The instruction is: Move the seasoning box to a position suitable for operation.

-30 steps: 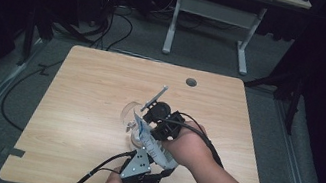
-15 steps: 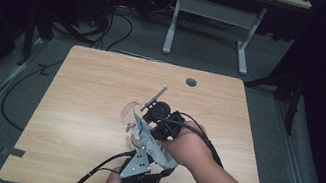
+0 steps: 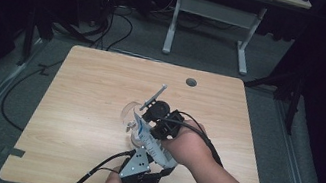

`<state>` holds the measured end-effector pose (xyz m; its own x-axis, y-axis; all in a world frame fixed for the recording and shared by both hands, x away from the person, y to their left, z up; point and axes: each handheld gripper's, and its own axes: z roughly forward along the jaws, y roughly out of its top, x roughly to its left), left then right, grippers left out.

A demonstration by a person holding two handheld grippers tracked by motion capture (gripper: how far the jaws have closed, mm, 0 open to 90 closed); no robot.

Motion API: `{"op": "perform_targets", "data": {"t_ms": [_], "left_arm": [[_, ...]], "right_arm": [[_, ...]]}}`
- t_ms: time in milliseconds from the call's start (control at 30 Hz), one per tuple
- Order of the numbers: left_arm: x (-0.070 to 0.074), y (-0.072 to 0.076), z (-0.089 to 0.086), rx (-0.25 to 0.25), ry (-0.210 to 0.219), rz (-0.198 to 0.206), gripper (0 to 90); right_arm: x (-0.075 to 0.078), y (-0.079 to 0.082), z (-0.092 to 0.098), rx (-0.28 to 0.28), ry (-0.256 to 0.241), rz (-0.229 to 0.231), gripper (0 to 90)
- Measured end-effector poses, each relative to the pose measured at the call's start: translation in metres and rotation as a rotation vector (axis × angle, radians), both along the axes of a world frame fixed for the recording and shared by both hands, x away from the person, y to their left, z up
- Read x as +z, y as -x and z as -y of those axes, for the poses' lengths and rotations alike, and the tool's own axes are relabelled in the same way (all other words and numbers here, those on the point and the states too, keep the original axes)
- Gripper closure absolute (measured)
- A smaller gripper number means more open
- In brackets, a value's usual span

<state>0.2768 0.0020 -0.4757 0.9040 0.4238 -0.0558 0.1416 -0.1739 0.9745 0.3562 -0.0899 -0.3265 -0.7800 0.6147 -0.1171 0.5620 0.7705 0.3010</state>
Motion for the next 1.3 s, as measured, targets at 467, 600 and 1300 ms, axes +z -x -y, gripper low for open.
{"op": "perform_targets", "data": {"t_ms": [467, 600, 1300], "left_arm": [[-0.0005, -0.0035, 0.0010, 0.009, -0.013, -0.002, 61.2], [-0.0014, -0.0043, 0.0019, 0.009, -0.019, -0.006, 61.2], [0.0022, -0.0058, 0.0062, 0.019, -0.005, -0.011, 60.7]], "right_arm": [[-0.0009, -0.0038, -0.0023, 0.000, 0.013, -0.001, 89.8], [-0.0029, -0.0047, -0.0019, 0.002, 0.017, -0.002, 89.8], [-0.0014, -0.0063, -0.0010, -0.006, 0.017, 0.007, 89.8]]}}
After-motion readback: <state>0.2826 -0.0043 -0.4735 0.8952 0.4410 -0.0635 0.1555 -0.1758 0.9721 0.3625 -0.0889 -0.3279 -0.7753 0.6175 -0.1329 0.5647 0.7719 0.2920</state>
